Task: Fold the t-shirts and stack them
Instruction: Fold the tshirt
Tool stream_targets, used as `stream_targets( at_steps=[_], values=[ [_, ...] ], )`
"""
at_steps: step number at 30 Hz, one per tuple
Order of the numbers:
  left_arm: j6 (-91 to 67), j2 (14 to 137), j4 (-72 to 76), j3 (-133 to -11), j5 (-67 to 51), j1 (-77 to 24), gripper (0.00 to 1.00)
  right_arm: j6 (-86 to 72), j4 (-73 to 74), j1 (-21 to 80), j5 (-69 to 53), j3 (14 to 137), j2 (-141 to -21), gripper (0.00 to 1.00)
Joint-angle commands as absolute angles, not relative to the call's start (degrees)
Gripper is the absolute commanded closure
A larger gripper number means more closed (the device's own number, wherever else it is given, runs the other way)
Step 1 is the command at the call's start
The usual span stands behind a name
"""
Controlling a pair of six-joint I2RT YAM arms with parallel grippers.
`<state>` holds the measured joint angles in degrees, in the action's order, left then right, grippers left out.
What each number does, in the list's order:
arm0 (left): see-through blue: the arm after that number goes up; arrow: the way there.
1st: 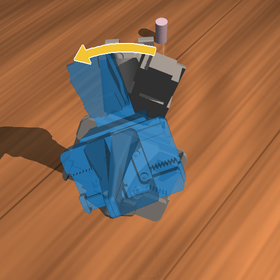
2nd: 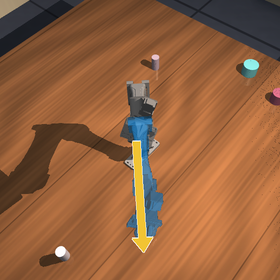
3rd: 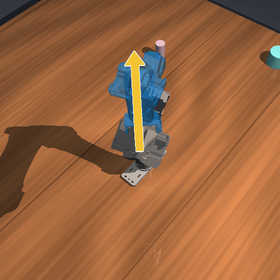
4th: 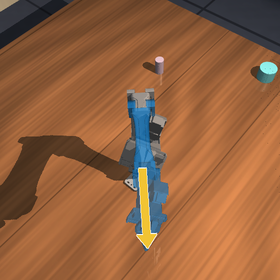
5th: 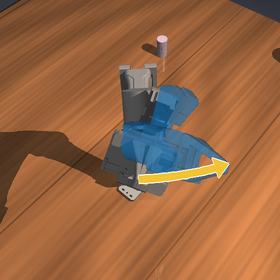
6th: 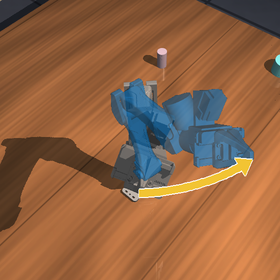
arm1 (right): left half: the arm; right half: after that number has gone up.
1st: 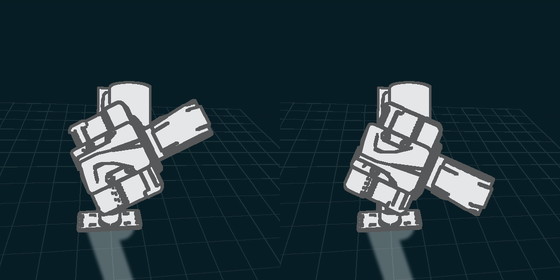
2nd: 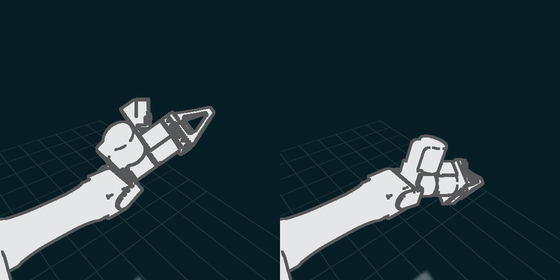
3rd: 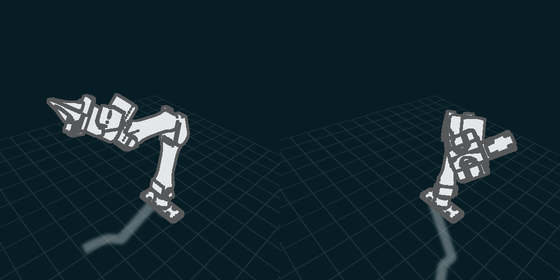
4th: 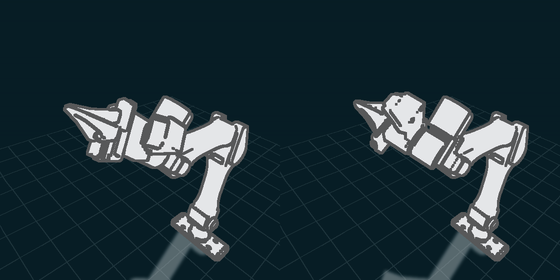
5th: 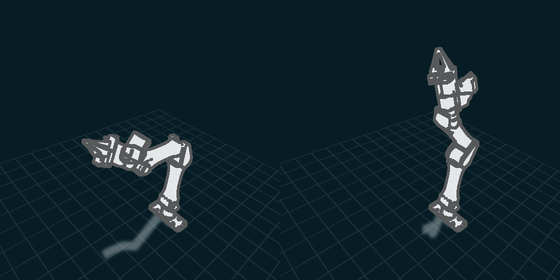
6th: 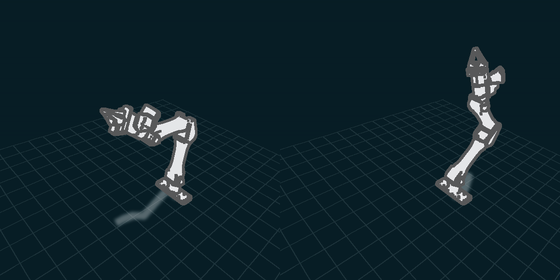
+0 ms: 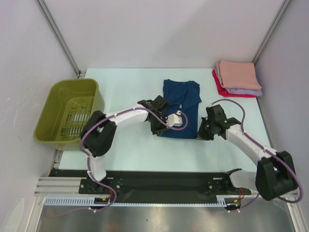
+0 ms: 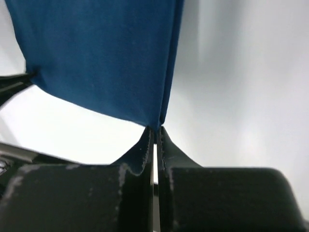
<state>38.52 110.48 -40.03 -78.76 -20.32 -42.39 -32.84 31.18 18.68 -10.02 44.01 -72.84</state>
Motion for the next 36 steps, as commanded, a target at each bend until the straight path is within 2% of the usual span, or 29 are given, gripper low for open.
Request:
stream_targets(
  at_steps=[1, 6, 11, 15, 16, 22, 26, 29, 36],
  values=[
    [37.5, 102.6, -47.2, -76.8, -23.4, -42.7, 1.0, -36.2, 43.3, 22.7, -9.1, 42.5, -65.5, 1.0],
    [39.5, 94.0, -58.9, -75.1, -25.9, -43.7, 1.0, -43.8, 56.4, 30.2, -9.7, 43.6, -56.7, 1.0],
    [40.9, 90.7, -67.2, -78.3, -29.3, -43.5, 1.0, -46.7, 65.6, 32.3, -9.3, 52.8, -53.1, 1.0],
    [39.9, 94.6, -65.4, -86.5, -27.7, -40.1, 1.0, -41.0, 64.1, 27.5, -8.2, 58.0, -59.9, 1.0],
    [39.2, 96.7, -65.4, -89.1, -27.7, -39.1, 1.0, -37.7, 62.6, 23.7, -8.3, 58.4, -61.2, 1.0],
    [35.6, 113.3, -64.3, -109.7, -25.1, -33.4, 1.0, -31.8, 46.6, 10.5, -10.6, 62.2, -75.4, 1.0],
    [31.9, 123.2, -62.3, -125.5, -23.2, -31.7, 1.0, -31.6, 39.3, 6.6, -9.2, 66.6, -83.7, 1.0],
    [28.6, 129.5, -60.5, -132.4, -21.2, -30.9, 1.0, -31.5, 35.5, 4.7, -8.4, 70.8, -90.0, 1.0],
    [23.5, 133.5, -50.0, -131.1, -16.1, -30.2, 1.0, -31.3, 32.6, 2.2, -7.8, 76.9, -99.7, 1.0]
  ],
)
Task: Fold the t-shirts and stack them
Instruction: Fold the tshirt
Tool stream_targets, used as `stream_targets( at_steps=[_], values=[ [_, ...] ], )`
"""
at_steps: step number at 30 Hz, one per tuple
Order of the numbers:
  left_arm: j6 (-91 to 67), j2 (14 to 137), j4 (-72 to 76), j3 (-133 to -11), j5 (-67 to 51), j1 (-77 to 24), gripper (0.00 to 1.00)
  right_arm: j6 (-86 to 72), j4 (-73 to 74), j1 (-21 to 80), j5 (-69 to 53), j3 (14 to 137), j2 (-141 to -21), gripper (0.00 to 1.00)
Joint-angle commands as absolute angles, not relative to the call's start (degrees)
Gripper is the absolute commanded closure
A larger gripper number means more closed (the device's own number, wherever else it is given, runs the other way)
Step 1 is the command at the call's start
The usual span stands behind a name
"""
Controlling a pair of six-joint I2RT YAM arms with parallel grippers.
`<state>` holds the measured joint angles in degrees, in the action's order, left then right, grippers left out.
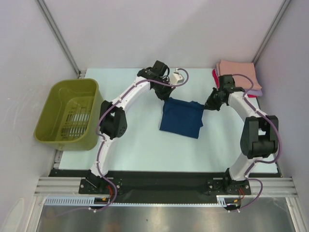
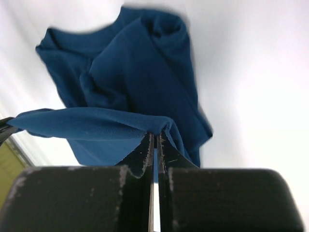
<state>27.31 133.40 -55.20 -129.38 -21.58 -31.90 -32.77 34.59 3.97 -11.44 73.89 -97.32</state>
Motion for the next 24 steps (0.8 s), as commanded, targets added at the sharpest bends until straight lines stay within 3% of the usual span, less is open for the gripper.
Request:
stream_targets(
  at_steps=[1, 15, 16, 17, 18, 19, 20, 24],
  values=[
    [22.2, 133.8, -48.0, -131.0, -15.6, -30.1, 1.0, -31.5, 32.3, 2.2, -7.8, 77.3, -100.5, 1.0],
    [18.7, 139.2, -41.4, -131.5, -9.8, -30.1, 1.0, -34.4, 26.2, 1.6, -6.9, 81.9, -109.9, 1.0],
    [18.5, 139.3, -40.3, -131.3, -9.2, -30.1, 0.98, -34.5, 25.9, 1.6, -7.1, 82.7, -110.6, 0.96],
    [18.4, 139.6, -39.7, -131.4, -8.8, -30.1, 0.92, -34.4, 24.6, 1.6, -7.5, 83.0, -111.9, 0.86],
    [18.3, 139.7, -39.1, -131.5, -8.1, -30.1, 0.74, -34.1, 24.0, 1.5, -7.6, 83.4, -112.7, 0.63],
    [18.3, 139.9, -38.3, -131.6, -6.8, -30.1, 0.63, -33.7, 23.5, 1.4, -7.3, 84.0, -113.3, 0.53],
    [18.1, 139.9, -38.1, -131.8, -6.2, -30.1, 0.49, -33.2, 24.5, 1.2, -6.6, 86.1, -114.4, 0.47],
    [18.4, 137.4, -39.4, -131.4, -4.4, -30.0, 0.42, -30.4, 28.6, 1.1, -1.7, 89.2, -111.7, 0.45]
  ],
)
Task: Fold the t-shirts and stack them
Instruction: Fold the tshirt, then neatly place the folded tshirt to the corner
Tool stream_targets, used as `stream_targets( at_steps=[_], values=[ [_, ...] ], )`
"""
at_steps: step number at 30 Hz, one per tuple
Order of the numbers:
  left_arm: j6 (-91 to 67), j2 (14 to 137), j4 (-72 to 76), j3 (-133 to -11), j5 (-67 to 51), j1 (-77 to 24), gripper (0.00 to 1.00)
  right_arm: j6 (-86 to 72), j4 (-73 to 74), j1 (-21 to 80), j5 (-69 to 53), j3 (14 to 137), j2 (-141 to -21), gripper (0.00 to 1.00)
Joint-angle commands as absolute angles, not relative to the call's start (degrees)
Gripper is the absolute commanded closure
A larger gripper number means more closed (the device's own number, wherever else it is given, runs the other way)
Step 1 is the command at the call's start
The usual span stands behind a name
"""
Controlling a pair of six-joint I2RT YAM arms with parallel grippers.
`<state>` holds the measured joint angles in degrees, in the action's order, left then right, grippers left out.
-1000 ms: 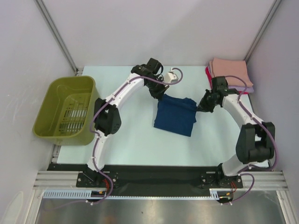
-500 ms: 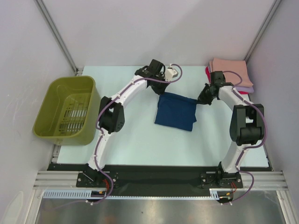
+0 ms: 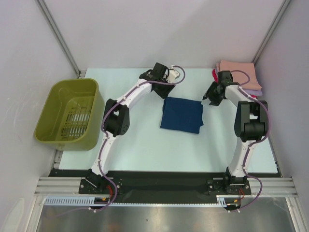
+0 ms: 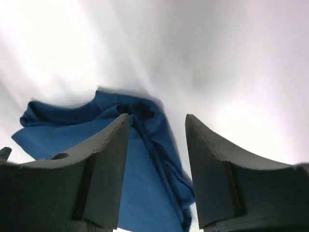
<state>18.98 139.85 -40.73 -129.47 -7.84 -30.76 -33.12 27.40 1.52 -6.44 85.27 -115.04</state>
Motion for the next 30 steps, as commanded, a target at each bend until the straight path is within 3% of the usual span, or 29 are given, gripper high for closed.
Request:
stream_targets(
  at_steps=[1, 4, 6, 7, 9, 13, 19, 20, 22, 26, 30],
  values=[
    [18.1, 136.2, -39.1, -130.2, -4.7, -29.9, 0.42, -28.9, 28.3, 1.2, -1.5, 88.3, -110.0, 0.45],
    [17.4, 129.5, -35.4, -120.5, -9.8, -29.9, 0.41, -26.8, 25.8, 2.5, -2.5, 81.7, -103.5, 0.44],
    [16.4, 126.9, -34.9, -115.9, -12.9, -30.0, 0.41, -27.0, 25.3, 2.9, -4.2, 77.1, -101.6, 0.35],
    [15.9, 126.8, -36.6, -115.8, -13.4, -29.9, 0.41, -27.2, 25.6, 2.9, -6.7, 75.9, -100.8, 0.29],
    [15.5, 126.1, -38.2, -115.8, -14.8, -29.8, 0.42, -27.9, 25.1, 2.9, -9.7, 72.5, -100.5, 0.0],
    [15.4, 122.5, -38.5, -113.0, -16.6, -29.6, 0.4, -27.2, 23.5, 3.4, -14.1, 68.9, -102.0, 0.01],
    [17.1, 117.8, -41.2, -110.0, -16.8, -28.8, 0.39, -26.3, 19.9, 2.7, -20.7, 67.3, -108.0, 0.18],
    [17.2, 117.3, -41.7, -109.5, -17.1, -28.3, 0.39, -26.1, 18.6, 2.7, -21.5, 67.2, -109.4, 0.26],
    [17.8, 115.1, -42.8, -108.8, -18.1, -27.7, 0.38, -26.7, 15.2, 2.7, -24.4, 66.5, -110.6, 0.32],
    [19.2, 111.5, -42.9, -105.6, -17.4, -26.0, 0.38, -28.7, 11.5, 2.5, -27.9, 65.7, -113.0, 0.6],
    [19.9, 108.7, -42.5, -103.4, -17.2, -24.6, 0.38, -29.0, 10.0, 2.0, -30.1, 66.4, -114.9, 0.77]
  ],
)
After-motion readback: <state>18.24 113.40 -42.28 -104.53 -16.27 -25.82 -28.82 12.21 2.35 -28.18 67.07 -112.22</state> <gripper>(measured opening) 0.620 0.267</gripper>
